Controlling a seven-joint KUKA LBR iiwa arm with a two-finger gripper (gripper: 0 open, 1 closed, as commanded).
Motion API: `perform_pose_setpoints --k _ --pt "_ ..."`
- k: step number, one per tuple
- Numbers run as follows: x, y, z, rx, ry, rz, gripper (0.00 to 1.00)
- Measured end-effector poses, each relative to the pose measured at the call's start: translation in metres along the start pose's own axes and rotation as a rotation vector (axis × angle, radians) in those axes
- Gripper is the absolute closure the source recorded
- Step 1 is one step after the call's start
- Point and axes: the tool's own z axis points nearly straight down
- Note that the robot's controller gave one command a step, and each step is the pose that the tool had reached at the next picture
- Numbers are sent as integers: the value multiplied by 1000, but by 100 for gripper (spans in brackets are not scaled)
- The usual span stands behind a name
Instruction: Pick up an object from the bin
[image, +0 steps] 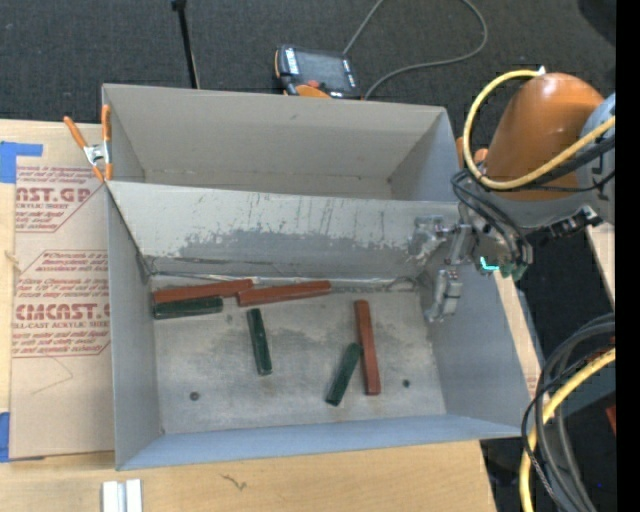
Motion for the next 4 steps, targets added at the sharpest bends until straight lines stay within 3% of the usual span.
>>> perform_pose_setpoints --k 1,2,3,4 --pt "62 44 85 -1 0 -236 0" --pt "52 88 129 0 -3 -781 0" --pt "52 88 128 1 -6 -779 100" --pt "52 88 128 1 -5 -780 0"
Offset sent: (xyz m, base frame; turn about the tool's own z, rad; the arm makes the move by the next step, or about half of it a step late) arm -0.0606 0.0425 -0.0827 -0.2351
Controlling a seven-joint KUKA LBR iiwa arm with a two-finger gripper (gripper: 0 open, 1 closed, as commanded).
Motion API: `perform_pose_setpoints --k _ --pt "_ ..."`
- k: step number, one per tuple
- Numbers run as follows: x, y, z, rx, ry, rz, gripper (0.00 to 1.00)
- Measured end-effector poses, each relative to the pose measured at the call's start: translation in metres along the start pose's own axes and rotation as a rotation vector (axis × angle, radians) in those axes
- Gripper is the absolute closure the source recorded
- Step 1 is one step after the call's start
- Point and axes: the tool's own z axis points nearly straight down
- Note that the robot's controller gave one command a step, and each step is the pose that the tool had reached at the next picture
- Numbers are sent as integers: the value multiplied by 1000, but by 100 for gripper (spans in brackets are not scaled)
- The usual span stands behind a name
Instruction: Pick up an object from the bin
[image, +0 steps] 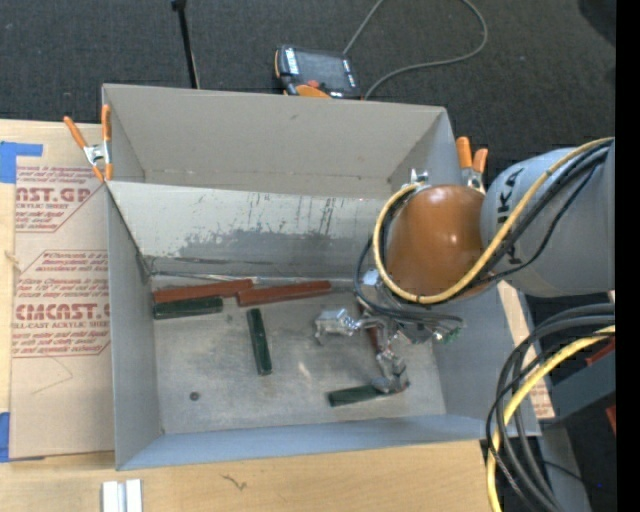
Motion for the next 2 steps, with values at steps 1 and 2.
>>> perform_pose_setpoints --k 1,2 --pt "52 14 -66 2 0 68 0" --pt "37 32 10 1 -4 3 0"
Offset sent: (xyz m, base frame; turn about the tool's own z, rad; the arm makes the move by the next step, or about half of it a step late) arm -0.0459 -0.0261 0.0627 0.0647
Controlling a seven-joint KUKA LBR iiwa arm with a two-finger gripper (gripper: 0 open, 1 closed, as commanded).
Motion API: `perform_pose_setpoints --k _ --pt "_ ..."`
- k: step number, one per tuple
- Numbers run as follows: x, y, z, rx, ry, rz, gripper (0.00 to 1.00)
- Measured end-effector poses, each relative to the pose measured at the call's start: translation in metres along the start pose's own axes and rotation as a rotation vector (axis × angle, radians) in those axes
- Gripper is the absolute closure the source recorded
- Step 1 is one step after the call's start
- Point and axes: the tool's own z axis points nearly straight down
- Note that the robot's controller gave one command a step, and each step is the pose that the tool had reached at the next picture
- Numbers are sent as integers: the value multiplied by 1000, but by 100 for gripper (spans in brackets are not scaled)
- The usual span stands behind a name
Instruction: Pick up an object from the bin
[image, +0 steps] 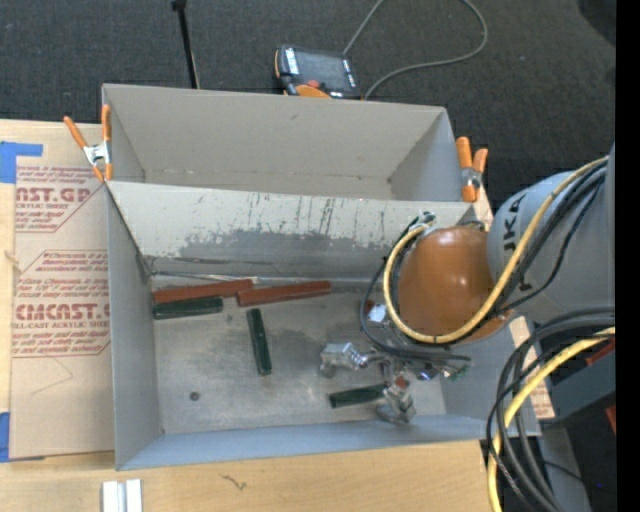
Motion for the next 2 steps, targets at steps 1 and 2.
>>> perform_pose_setpoints --k 1,2 --pt "1 -1 -3 0 2 5 100" --pt "-53 6 -147 5 -4 -21 100"
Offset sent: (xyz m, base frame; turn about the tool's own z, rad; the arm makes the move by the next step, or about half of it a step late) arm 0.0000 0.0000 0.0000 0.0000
